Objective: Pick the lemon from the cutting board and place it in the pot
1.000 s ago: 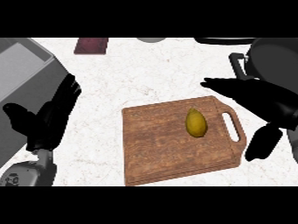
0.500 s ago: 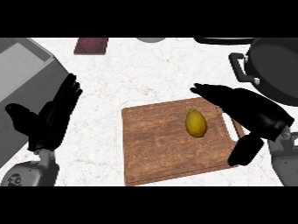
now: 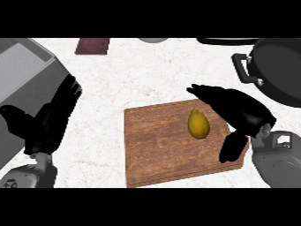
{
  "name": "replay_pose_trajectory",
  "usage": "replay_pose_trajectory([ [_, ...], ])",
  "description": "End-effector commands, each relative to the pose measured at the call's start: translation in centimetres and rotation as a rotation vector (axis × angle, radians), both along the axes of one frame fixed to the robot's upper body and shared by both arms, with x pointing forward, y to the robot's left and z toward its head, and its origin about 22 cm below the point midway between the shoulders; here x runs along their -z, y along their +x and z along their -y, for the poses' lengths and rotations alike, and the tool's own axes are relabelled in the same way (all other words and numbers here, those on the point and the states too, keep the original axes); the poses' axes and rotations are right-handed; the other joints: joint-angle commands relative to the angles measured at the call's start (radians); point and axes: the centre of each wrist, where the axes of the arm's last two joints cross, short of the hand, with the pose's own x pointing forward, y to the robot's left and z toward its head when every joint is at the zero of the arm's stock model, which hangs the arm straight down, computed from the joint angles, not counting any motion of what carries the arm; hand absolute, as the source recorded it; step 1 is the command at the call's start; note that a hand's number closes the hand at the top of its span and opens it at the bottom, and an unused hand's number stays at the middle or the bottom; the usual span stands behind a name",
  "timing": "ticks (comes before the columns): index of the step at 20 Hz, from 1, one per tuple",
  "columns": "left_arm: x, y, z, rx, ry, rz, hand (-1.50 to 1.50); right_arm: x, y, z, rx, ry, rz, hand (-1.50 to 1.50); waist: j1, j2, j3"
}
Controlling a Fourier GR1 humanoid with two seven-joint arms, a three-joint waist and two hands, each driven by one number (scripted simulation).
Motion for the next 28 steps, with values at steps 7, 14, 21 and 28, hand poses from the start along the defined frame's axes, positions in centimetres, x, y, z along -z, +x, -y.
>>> replay_pose_trajectory([
  [7, 0.2, -0.6, -0.2, 0.011, -0.001, 0.004, 0.0, 3.9, 2.1, -1.5, -0.012, -0.074, -0.013, -1.5, 0.001, 0.001, 0.0],
  [14, 0.4, 0.2, 2.1, -0.01, 0.003, 0.01, 0.0, 6.5, 2.5, -3.7, 0.0, -0.2, -0.036, -1.5, 0.0, 0.001, 0.0],
  [21, 0.0, 0.8, -1.3, -0.005, 0.016, 0.018, 0.0, 8.5, 2.3, -0.5, 0.006, -0.228, -0.067, -1.5, -0.001, 0.001, 0.0],
  [28, -0.2, -0.1, -0.7, 0.001, 0.007, 0.001, 0.0, 8.8, 2.2, -3.9, -0.109, -0.074, -0.03, 1.5, 0.001, 0.0, 0.0],
])
